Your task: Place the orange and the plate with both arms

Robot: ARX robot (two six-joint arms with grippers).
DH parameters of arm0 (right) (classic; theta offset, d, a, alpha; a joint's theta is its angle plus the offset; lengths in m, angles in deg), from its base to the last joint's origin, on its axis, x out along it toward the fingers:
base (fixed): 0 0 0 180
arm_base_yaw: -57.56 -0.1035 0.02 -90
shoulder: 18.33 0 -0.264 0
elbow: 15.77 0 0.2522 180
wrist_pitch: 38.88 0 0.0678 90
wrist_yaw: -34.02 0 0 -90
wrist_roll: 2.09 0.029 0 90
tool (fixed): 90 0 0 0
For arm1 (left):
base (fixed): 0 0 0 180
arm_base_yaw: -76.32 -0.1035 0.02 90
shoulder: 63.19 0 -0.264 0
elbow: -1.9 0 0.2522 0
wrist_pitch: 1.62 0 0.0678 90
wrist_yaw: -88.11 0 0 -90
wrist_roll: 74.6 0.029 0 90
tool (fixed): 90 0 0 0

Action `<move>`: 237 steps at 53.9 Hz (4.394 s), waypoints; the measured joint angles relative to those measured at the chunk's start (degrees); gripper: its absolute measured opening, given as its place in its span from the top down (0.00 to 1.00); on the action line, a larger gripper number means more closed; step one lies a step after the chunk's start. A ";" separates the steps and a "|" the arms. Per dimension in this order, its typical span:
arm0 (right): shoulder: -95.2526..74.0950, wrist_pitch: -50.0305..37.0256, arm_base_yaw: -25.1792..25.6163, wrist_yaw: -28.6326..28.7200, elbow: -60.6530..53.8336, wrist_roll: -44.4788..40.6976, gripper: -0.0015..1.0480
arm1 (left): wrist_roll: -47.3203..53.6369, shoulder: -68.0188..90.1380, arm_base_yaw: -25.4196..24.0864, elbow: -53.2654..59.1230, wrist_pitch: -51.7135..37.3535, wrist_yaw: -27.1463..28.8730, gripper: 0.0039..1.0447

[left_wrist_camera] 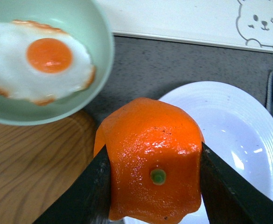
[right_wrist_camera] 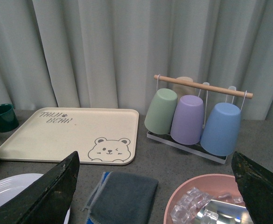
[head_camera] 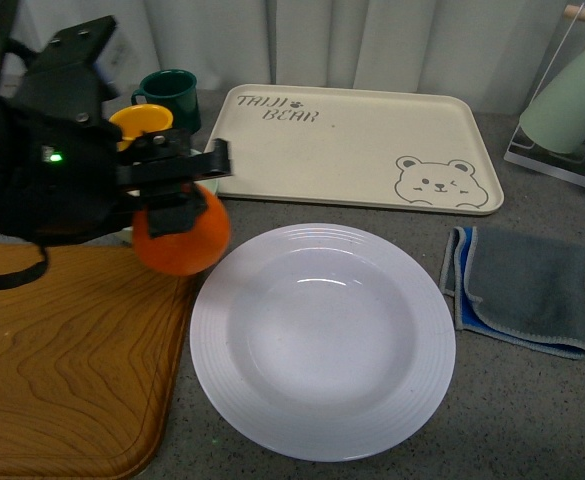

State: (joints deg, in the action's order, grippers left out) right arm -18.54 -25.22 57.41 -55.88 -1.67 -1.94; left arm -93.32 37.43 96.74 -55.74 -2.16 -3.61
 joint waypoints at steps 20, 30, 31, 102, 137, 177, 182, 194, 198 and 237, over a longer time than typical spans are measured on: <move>0.00 0.00 0.00 0.00 0.00 0.00 0.09 | -1.38 9.03 7.93 -6.75 0.57 -0.98 0.58; 0.00 0.00 0.00 0.00 -0.02 0.00 0.09 | -1.75 10.10 9.84 -7.04 0.83 -1.95 0.58; 0.00 0.00 0.00 0.00 0.00 0.00 0.09 | -1.75 10.19 9.88 -7.04 0.83 -1.97 0.58; 0.00 0.00 0.00 0.00 0.00 0.00 0.09 | 0.48 0.96 7.56 1.09 -11.93 11.23 0.12; 0.00 0.00 0.00 0.00 0.00 0.00 0.09 | 18.12 -29.97 -8.55 35.54 -47.65 13.09 0.97; 0.00 0.00 0.00 0.00 0.00 0.00 0.09 | 18.29 -62.86 -20.22 42.73 -22.58 1.79 0.97; 0.00 0.00 0.00 0.00 0.00 0.00 0.09 | 18.29 -66.29 -20.26 42.75 -19.34 1.84 0.97; 0.00 0.00 0.02 0.00 0.00 0.00 0.09 | 18.29 -73.72 -20.28 42.75 -12.48 1.81 0.97; 0.00 0.00 0.00 0.00 0.00 0.00 0.09 | 18.29 -75.82 -20.28 42.77 -10.49 1.81 0.97; 0.00 0.00 0.00 0.00 -0.02 0.00 0.09 | 18.29 -89.94 -20.28 42.77 3.43 1.81 0.97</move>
State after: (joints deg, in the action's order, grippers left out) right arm -18.54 -25.22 57.41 -55.88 -1.69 -1.94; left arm -75.02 -52.52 76.46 -12.96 1.27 -1.80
